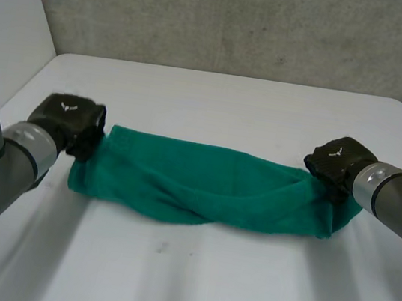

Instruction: Fold the towel.

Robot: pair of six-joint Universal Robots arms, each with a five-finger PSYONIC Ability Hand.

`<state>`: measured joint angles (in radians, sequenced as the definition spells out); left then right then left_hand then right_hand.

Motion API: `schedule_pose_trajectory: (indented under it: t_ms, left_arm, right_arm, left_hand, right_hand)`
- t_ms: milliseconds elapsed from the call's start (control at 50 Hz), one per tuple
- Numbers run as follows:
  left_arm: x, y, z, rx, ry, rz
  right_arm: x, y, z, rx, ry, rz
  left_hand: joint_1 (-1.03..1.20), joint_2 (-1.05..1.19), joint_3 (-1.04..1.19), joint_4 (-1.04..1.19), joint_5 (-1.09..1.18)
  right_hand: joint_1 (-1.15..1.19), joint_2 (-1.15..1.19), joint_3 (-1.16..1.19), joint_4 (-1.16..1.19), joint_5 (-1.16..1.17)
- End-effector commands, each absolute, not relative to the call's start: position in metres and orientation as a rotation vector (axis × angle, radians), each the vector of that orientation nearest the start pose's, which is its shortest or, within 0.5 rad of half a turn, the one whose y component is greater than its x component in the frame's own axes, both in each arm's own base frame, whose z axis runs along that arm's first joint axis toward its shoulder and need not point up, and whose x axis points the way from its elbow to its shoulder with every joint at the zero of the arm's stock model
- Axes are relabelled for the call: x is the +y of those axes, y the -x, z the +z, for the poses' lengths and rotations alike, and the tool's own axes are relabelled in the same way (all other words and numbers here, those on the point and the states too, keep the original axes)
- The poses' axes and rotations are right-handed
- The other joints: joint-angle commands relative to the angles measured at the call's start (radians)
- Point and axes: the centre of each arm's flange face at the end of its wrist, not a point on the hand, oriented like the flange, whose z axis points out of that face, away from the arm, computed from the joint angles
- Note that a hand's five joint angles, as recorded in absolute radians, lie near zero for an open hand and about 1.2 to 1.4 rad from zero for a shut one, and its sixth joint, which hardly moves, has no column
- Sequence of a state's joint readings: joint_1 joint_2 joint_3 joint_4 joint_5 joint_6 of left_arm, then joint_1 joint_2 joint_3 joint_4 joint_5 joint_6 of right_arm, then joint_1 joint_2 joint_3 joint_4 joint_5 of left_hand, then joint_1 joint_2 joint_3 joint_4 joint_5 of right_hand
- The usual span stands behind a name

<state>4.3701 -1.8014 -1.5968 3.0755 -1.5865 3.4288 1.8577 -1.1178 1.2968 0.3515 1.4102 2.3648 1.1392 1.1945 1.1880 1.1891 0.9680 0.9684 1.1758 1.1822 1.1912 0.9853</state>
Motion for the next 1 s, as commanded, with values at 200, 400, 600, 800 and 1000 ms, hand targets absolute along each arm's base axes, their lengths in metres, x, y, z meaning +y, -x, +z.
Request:
schedule_pose_trajectory:
  t_ms: [200,400,600,800,1000]
  left_arm:
    - [-0.252,0.234,0.189,2.47,-0.87,-1.732]
    - [-0.229,0.248,0.228,2.367,-0.927,-1.921]
    - [-0.226,0.267,0.204,2.34,-1.08,-1.859]
    - [-0.235,0.262,0.185,2.142,-1.204,-1.66]
    - [-0.249,0.252,0.178,2.136,-1.082,-1.579]
  right_arm:
    - [-0.298,-0.241,0.199,2.347,1.497,-1.659]
    - [-0.299,-0.241,0.198,2.344,1.487,-1.67]
    - [-0.298,-0.24,0.196,2.349,1.486,-1.658]
    - [-0.298,-0.24,0.193,2.355,1.485,-1.649]
    - [-0.299,-0.24,0.18,2.373,1.497,-1.6]
  left_hand:
    - [-0.323,-0.379,-0.372,-0.373,-0.327]
    - [-0.561,-0.617,-0.61,-0.611,-0.565]
    - [-0.717,-0.773,-0.766,-0.767,-0.721]
    - [-0.708,-0.764,-0.757,-0.758,-0.712]
    - [-0.662,-0.717,-0.71,-0.712,-0.665]
  right_hand:
    - [0.428,0.22,0.214,0.205,0.236]
    - [0.428,0.22,0.214,0.205,0.236]
    - [0.428,0.22,0.214,0.205,0.236]
    - [0.428,0.22,0.214,0.205,0.236]
    - [0.428,0.22,0.214,0.205,0.236]
